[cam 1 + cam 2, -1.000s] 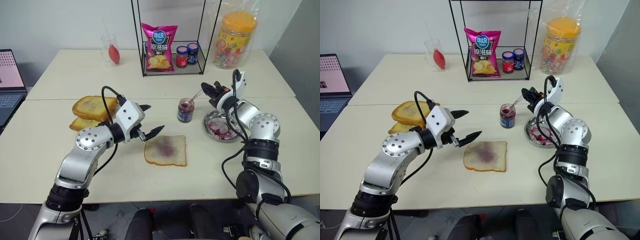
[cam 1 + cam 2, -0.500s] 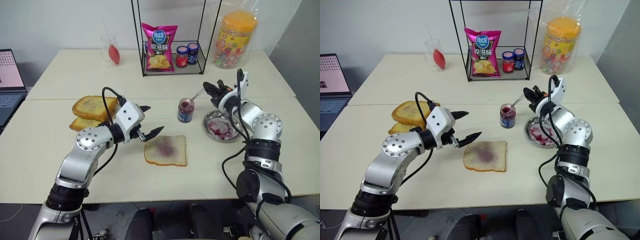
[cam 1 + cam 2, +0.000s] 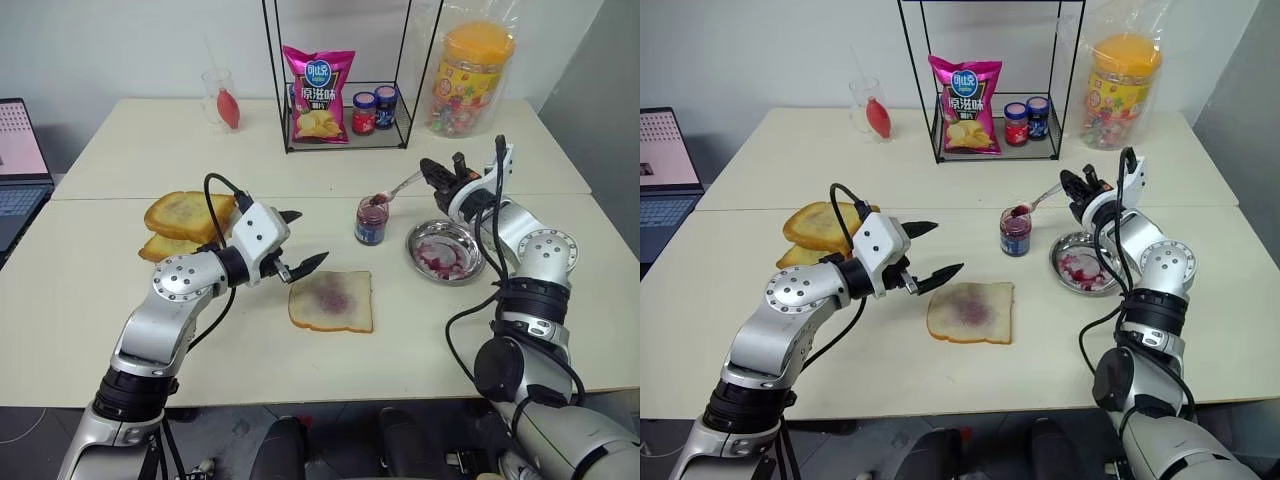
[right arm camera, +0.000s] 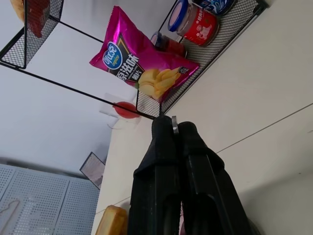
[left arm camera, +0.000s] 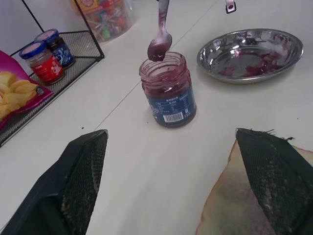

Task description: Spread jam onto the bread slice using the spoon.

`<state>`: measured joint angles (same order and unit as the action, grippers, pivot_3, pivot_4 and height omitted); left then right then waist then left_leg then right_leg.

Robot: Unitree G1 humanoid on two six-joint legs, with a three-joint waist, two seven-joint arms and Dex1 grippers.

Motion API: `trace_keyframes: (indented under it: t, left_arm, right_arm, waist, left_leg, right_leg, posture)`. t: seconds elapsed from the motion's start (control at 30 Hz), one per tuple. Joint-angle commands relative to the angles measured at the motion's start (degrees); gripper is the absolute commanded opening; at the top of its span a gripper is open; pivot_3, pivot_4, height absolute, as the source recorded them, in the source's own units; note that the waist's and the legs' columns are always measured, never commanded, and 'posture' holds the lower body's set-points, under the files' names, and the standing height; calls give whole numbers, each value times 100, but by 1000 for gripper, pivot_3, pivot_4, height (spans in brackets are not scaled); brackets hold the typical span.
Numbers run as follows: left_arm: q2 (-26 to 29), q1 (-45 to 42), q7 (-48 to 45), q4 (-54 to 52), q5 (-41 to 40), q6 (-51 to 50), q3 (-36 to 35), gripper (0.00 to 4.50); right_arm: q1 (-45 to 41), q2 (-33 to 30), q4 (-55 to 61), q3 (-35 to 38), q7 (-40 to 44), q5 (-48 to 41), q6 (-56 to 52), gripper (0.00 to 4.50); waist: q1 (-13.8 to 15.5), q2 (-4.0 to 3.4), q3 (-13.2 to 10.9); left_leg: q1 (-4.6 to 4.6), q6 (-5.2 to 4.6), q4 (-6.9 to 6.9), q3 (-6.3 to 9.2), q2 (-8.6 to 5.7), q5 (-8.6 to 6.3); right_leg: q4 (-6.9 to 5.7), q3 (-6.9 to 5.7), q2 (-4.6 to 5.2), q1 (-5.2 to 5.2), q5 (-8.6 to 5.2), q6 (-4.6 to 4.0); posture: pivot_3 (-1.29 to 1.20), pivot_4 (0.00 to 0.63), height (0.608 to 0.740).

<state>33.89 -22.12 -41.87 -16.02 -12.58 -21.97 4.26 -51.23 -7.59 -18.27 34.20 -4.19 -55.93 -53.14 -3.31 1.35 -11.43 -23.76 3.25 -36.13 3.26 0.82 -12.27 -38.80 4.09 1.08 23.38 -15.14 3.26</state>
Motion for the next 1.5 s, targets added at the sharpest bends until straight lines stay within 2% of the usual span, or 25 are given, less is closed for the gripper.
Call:
trace_keyframes:
  t: [0.03, 0.27, 0.47, 0.67, 0.73, 0.87, 0.97, 1.1, 1.23, 1.5]
  left_arm:
    - [13, -77, 10, -82, 23, 136, -96, 4366]
    - [39, 35, 2, -106, -14, 239, -186, 4366]
    - [218, 426, -140, -421, -247, 289, -518, 4366]
    - [556, 1576, -282, -1017, -528, 281, -1260, 4366]
    - [665, 2306, -439, -1207, -537, 467, -1646, 4366]
    - [806, 3438, -781, -1421, -468, 1061, -2057, 4366]
    - [713, 3909, -823, -1537, -390, 1433, -2074, 4366]
    - [634, 3912, -673, -1492, -339, 1531, -1954, 4366]
    - [605, 3709, -581, -1384, -253, 1556, -1793, 4366]
    - [576, 3422, -603, -1278, -219, 1674, -1455, 4366]
  right_arm:
    - [-203, 25, 85, 115, -117, -315, 55, 14]
    - [-184, 21, 298, 33, -85, -571, -48, 14]
    - [22, 203, 1234, -218, -288, -1213, -513, 14]
    - [720, 351, 2567, -1068, -313, -1433, -882, 14]
    - [1076, 484, 3027, -1470, -269, -1431, -949, 14]
    - [1548, 488, 3487, -2157, -29, -1153, -862, 14]
    - [1902, 445, 3609, -2738, 311, -697, -672, 14]
    - [2185, 107, 3630, -3541, 916, 192, -246, 14]
    - [2365, -4, 3579, -3946, 1245, 805, 178, 14]
    - [2578, -415, 3784, -4108, 1529, 1732, 676, 14]
  waist:
    - [1, 0, 0]
    - [1, 0, 0]
    - [-10, -1, -1]
    - [-11, -3, -2]
    - [-21, 0, 0]
    - [-50, -2, -2]
    - [-23, 9, 7]
    - [23, 14, 9]
    - [18, 19, 13]
    - [8, 20, 13]
  left_leg:
    - [0, 0, 0, 0, 0, 0]
    - [-2, 0, 2, 0, 0, 0]
    - [-8, 0, 5, -1, 3, 0]
    - [-10, -1, 12, 0, 8, -1]
    - [-11, -1, 8, 0, 8, 0]
    - [-8, -1, 11, -4, 14, -1]
    - [-1, -1, 10, -3, 23, 0]
    - [-2, -4, 6, 0, 22, 3]
    - [-1, -4, 5, -7, 20, 3]
    - [-2, -4, 11, -3, 21, 2]
  right_leg:
    - [0, 0, 0, 0, 0, 0]
    - [3, 0, 0, 1, 0, 0]
    - [1, 1, -1, 11, 0, 0]
    - [3, -1, -2, 15, -6, -9]
    - [3, 0, -2, 16, -6, -9]
    - [3, 1, -2, 18, -21, -33]
    - [-1, -4, -5, 14, -39, -45]
    - [-2, -5, -5, 14, -55, -42]
    - [2, -2, -5, 14, -52, -36]
    - [-1, -7, -7, 16, -43, -30]
  posture:
    - [0, 150, 740]
    - [0, 150, 740]
    - [0, 150, 740]
    - [0, 150, 740]
    - [0, 150, 740]
    - [0, 150, 740]
    - [0, 150, 740]
    - [0, 150, 740]
    - [0, 150, 740]
    - [0, 150, 740]
